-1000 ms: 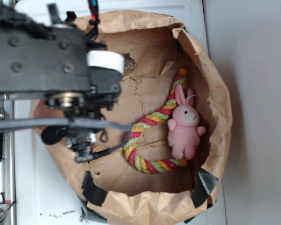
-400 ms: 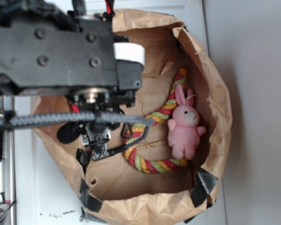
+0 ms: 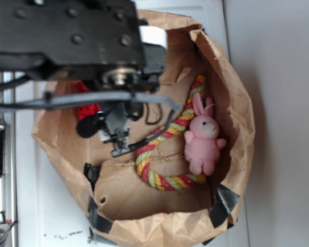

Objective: Grab the red paper.

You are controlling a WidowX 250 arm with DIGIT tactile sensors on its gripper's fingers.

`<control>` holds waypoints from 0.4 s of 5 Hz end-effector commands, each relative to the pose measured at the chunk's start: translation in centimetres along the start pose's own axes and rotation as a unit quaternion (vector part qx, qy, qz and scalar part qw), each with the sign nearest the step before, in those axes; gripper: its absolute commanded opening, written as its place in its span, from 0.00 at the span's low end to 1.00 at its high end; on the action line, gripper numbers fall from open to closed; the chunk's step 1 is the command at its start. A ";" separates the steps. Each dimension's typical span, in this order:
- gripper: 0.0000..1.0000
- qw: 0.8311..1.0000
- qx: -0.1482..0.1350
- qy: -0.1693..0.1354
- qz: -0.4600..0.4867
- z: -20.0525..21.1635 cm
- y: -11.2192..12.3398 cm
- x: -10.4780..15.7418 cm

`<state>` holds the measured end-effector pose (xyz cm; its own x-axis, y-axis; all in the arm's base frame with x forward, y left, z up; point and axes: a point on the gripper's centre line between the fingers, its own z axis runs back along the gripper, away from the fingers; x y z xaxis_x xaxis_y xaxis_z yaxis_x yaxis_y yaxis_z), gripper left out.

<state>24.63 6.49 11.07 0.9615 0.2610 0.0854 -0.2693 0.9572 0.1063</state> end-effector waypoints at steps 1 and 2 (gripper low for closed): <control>1.00 0.998 0.015 -0.039 -0.054 -2.1 -0.5 1.3; 1.00 0.996 0.026 -0.045 -0.077 -3.1 -1.1 1.4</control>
<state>26.12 6.05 7.07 0.9860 0.1113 0.1245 -0.1317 0.9766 0.1700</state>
